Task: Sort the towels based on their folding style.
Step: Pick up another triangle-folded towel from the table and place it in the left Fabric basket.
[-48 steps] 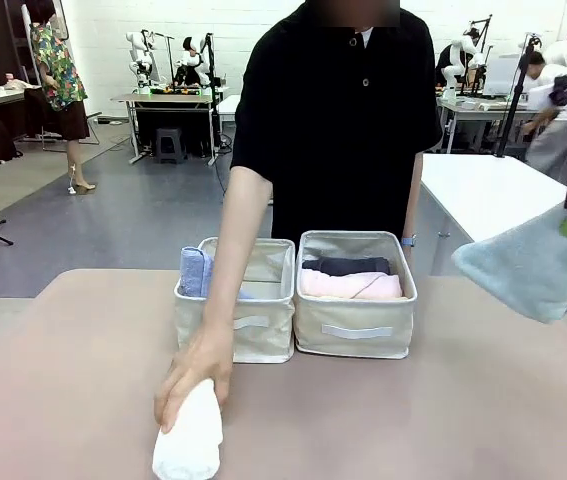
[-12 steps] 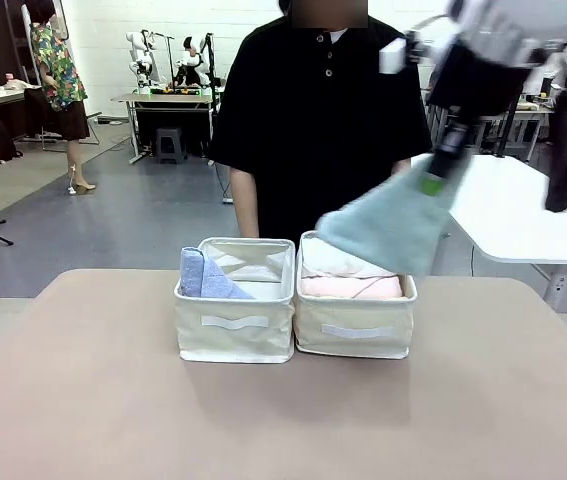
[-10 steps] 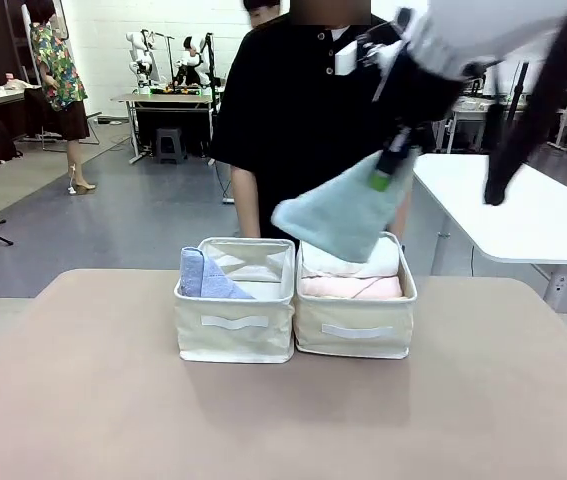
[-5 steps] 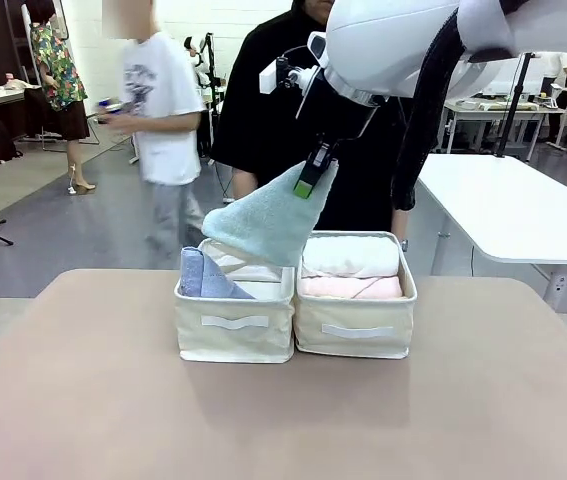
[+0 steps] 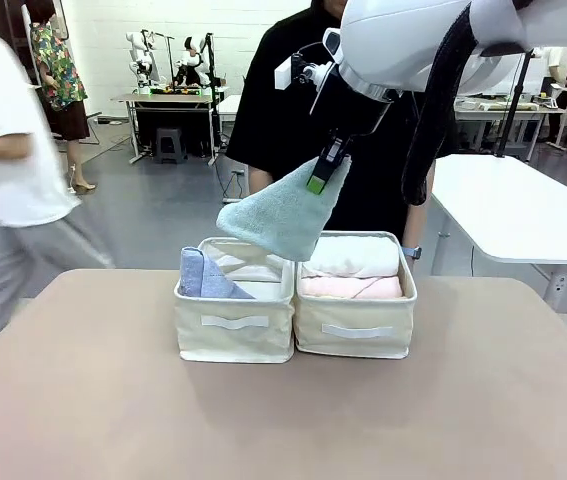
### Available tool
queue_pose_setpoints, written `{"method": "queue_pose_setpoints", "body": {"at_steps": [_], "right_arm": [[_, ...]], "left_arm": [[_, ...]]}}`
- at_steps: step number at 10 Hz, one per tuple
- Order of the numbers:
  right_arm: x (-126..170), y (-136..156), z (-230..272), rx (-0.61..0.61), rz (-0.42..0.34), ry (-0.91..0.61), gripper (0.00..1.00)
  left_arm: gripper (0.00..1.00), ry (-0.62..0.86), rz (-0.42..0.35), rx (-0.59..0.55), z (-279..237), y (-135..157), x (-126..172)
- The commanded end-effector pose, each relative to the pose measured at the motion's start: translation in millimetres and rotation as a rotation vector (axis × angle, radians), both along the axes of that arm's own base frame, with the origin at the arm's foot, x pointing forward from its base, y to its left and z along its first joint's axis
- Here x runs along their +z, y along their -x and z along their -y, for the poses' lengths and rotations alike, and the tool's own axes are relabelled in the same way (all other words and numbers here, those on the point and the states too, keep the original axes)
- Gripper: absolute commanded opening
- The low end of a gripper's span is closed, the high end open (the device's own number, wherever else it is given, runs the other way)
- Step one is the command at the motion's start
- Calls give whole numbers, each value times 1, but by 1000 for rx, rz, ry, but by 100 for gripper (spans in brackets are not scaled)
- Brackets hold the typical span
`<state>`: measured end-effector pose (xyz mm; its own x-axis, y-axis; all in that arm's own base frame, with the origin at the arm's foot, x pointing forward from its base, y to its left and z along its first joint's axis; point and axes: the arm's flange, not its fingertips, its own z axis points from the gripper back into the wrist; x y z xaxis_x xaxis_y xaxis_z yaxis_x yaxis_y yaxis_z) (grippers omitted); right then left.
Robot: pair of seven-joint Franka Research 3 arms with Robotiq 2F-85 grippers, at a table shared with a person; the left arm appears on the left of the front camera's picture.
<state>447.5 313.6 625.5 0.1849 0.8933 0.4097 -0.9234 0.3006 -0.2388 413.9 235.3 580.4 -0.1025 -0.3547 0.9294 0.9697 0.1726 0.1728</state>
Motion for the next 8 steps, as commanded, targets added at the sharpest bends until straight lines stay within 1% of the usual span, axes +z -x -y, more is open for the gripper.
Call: {"method": "queue_pose_setpoints", "body": {"at_steps": [1, 3, 6, 8], "right_arm": [[-3, 7, 3, 3, 2, -6, 19], [0, 1, -1, 2, 0, 1, 19], [10, -46, -9, 72, -13, -97, 19], [15, -69, -16, 132, 17, -111, 19]], "left_arm": [[100, -19, 0, 5, 0, 4, -1], [100, -19, 0, 5, 0, 4, -1], [100, -19, 0, 5, 0, 4, -1], [100, -19, 0, 5, 0, 4, -1]]}}
